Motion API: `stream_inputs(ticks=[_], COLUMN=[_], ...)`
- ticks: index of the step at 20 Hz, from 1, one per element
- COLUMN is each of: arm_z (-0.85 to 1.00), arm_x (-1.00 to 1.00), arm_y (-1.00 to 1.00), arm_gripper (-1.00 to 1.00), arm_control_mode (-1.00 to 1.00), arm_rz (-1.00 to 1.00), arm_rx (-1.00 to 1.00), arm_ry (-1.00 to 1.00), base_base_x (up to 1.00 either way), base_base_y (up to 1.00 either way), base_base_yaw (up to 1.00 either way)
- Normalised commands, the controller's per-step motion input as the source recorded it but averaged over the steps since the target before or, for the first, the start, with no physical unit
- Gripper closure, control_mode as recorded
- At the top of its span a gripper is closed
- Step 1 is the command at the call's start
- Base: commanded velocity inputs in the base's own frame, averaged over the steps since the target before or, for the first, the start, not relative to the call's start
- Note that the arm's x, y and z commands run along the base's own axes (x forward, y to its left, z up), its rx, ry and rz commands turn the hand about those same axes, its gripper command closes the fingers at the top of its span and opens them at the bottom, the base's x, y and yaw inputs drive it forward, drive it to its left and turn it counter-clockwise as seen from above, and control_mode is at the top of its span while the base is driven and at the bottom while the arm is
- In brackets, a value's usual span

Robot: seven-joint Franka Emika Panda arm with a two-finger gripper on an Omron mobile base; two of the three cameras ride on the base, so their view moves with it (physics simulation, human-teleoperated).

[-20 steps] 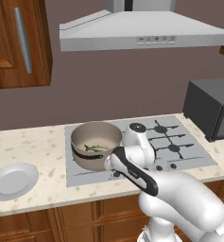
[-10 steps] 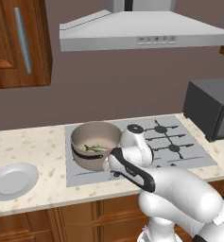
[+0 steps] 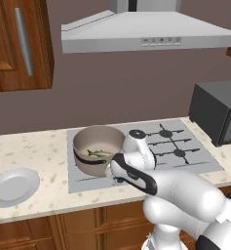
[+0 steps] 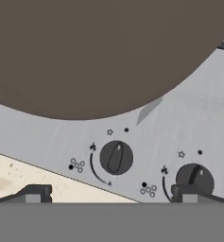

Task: Retrieve the frozen meat and place it in the pot on a burner. Then turn the burner on.

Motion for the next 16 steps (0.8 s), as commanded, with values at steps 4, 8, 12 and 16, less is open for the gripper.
stream_inputs(ticks=[4, 8, 12, 16], arm_z=[-0.18, -0.19, -0.23, -0.25], arm_x=[0.00, 0.00, 0.00, 0.00], arm_y=[-0.08, -0.05, -0.03, -0.02], arm_gripper=[-1.00, -1.00, -1.00, -1.00], arm_control_mode=[-1.00, -1.00, -1.00, -1.00], arm_rz=[0.00, 0.00, 0.00, 0.00], arm_rx=[0.00, 0.00, 0.00, 0.00], arm_ry=[-0.02, -0.01, -0.03, -0.03], base_base_x=[0.00, 0.00, 0.00, 0.00], base_base_y=[0.00, 0.00, 0.00, 0.00], base_base_yaw=[0.00, 0.00, 0.00, 0.00])
